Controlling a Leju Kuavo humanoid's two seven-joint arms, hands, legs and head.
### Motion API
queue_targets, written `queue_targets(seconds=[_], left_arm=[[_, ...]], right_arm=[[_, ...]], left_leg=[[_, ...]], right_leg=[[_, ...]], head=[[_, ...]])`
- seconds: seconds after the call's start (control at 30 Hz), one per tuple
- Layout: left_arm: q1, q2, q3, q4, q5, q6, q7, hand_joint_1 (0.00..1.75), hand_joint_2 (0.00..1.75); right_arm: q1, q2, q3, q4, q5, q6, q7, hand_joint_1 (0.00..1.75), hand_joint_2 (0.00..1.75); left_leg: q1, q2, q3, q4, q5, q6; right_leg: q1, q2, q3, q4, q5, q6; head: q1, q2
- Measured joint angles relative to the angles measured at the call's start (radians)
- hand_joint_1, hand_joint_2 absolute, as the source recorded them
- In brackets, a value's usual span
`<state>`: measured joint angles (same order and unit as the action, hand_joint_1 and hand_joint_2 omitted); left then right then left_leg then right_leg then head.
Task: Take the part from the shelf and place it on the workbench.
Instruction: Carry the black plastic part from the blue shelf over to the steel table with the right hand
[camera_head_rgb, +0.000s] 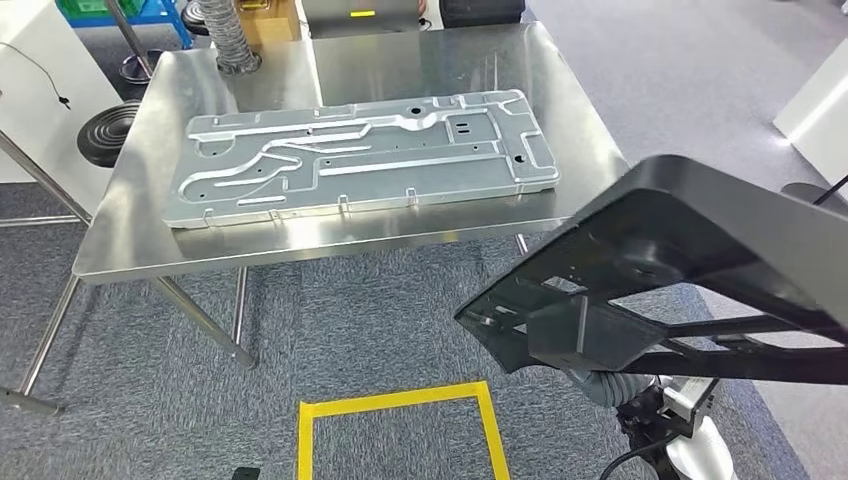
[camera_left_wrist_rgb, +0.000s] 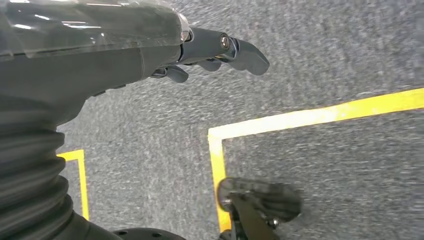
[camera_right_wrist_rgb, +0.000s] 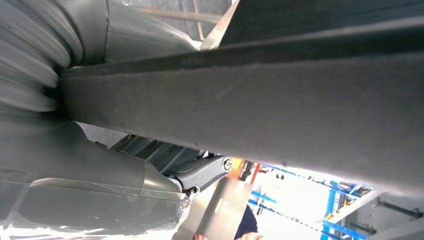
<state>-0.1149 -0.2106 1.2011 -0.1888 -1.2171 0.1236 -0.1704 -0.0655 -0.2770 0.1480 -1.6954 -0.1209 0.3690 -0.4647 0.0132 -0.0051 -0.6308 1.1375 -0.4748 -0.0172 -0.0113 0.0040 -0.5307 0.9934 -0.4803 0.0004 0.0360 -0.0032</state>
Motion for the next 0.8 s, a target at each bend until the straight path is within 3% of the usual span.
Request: queue_targets(seconds=[0.07, 0.17, 0.23, 0.27, 0.33, 0.37, 0.4, 0.43, 0.5, 0.57, 0.63, 0.7, 0.77, 0.8], left_arm=[[-0.001, 0.0, -0.002, 0.0, -0.001, -0.002, 0.0, 0.0, 1.75], [-0.002, 0.0, -0.004, 0.0, -0.002, -0.005, 0.001, 0.0, 1.75], [-0.003, -0.001, -0.007, 0.0, -0.003, -0.006, 0.001, 0.0, 1.75], [-0.003, -0.001, -0.01, 0.0, -0.004, -0.006, 0.001, 0.0, 1.75], [-0.004, -0.002, -0.014, 0.0, -0.007, -0.007, 0.001, 0.0, 1.75], [-0.004, -0.002, -0.015, 0.0, -0.008, -0.007, 0.002, 0.0, 1.75], [-0.004, -0.002, -0.016, 0.0, -0.009, -0.007, 0.002, 0.0, 1.75], [-0.003, -0.002, -0.017, 0.0, -0.009, -0.007, 0.003, 0.0, 1.75], [-0.003, -0.002, -0.018, 0.0, -0.01, -0.007, 0.003, 0.0, 1.75], [-0.005, -0.003, -0.019, 0.0, -0.011, -0.008, 0.003, 0.0, 1.75], [-0.006, -0.004, -0.02, 0.0, -0.013, -0.01, 0.003, 0.0, 1.75], [-0.007, -0.004, -0.02, 0.0, -0.014, -0.011, 0.004, 0.0, 1.75], [-0.01, -0.005, -0.021, 0.0, -0.014, -0.012, 0.004, 0.0, 1.75], [-0.011, -0.005, -0.021, 0.0, -0.014, -0.012, 0.005, 0.0, 1.75]], right_arm=[[-0.008, -0.003, -0.008, 0.003, 0.019, -0.01, 0.002, 1.55, 1.75], [-0.019, -0.015, -0.023, 0.006, 0.051, -0.028, 0.004, 1.55, 1.75], [-0.025, -0.027, -0.033, 0.008, 0.072, -0.042, 0.006, 1.55, 1.75], [-0.028, -0.034, -0.039, 0.009, 0.082, -0.05, 0.007, 1.55, 1.75], [-0.032, -0.048, -0.051, 0.014, 0.097, -0.064, 0.008, 1.55, 1.75], [-0.033, -0.054, -0.056, 0.018, 0.102, -0.068, 0.009, 1.55, 1.75], [-0.033, -0.059, -0.061, 0.022, 0.104, -0.07, 0.009, 1.55, 1.75], [-0.033, -0.064, -0.065, 0.026, 0.106, -0.072, 0.01, 1.55, 1.75], [-0.038, -0.075, -0.074, 0.033, 0.109, -0.076, 0.011, 1.55, 1.75], [-0.049, -0.09, -0.083, 0.041, 0.113, -0.079, 0.012, 1.55, 1.75], [-0.059, -0.106, -0.095, 0.049, 0.118, -0.083, 0.015, 1.55, 1.75], [-0.064, -0.12, -0.106, 0.056, 0.119, -0.084, 0.021, 1.55, 1.75], [-0.073, -0.13, -0.114, 0.062, 0.119, -0.084, 0.027, 1.55, 1.75], [-0.078, -0.134, -0.117, 0.065, 0.119, -0.084, 0.03, 1.55, 1.75]], left_leg=[[-0.002, 0.0, 0.04, -0.096, 0.034, 0.008], [-0.005, -0.002, 0.046, -0.114, 0.027, 0.025], [-0.002, -0.002, 0.052, -0.122, 0.027, 0.036], [0.0, -0.001, 0.056, -0.125, 0.026, 0.041], [-0.001, -0.001, 0.061, -0.126, 0.02, 0.048], [-0.002, -0.001, 0.064, -0.126, 0.017, 0.05], [-0.003, -0.002, 0.069, -0.126, 0.013, 0.051], [-0.003, -0.003, 0.075, -0.126, 0.008, 0.05], [-0.003, -0.005, 0.091, -0.126, -0.004, 0.047], [-0.007, -0.006, 0.102, -0.125, -0.017, 0.038], [-0.01, -0.006, 0.104, -0.126, -0.025, 0.029], [-0.011, -0.003, 0.107, -0.124, -0.033, 0.019], [-0.011, -0.001, 0.084, -0.067, -0.064, 0.009], [-0.009, -0.001, 0.054, -0.008, -0.091, 0.006]], right_leg=[[0.003, 0.001, 0.007, 0.006, -0.012, 0.011], [0.003, 0.001, 0.006, 0.004, -0.018, 0.028], [0.0, 0.0, -0.005, 0.033, -0.036, 0.038], [-0.002, -0.001, -0.029, 0.079, -0.058, 0.043], [-0.003, -0.001, -0.11, 0.223, -0.11, 0.05], [-0.003, -0.001, -0.149, 0.283, -0.123, 0.052], [-0.003, -0.001, -0.174, 0.311, -0.116, 0.053], [-0.003, -0.001, -0.178, 0.297, -0.088, 0.052], [-0.002, -0.002, -0.139, 0.172, 0.006, 0.044], [0.003, -0.003, -0.094, 0.056, 0.058, 0.033], [0.009, -0.004, -0.082, 0.027, 0.051, 0.023], [0.004, -0.003, -0.076, 0.018, 0.046, 0.013], [-0.001, -0.003, -0.064, 0.008, 0.043, 0.002], [-0.001, -0.004, -0.058, 0.007, 0.039, -0.002]], head=[[0.0, 0.0], [0.0, 0.0], [0.0, 0.0], [0.0, 0.0], [0.0, 0.0], [0.0, 0.0], [0.0, 0.0], [0.0, 0.0], [0.0, 0.0], [0.0, 0.0], [0.0, 0.0], [0.0, 0.0], [0.0, 0.0], [0.0, 0.0]])
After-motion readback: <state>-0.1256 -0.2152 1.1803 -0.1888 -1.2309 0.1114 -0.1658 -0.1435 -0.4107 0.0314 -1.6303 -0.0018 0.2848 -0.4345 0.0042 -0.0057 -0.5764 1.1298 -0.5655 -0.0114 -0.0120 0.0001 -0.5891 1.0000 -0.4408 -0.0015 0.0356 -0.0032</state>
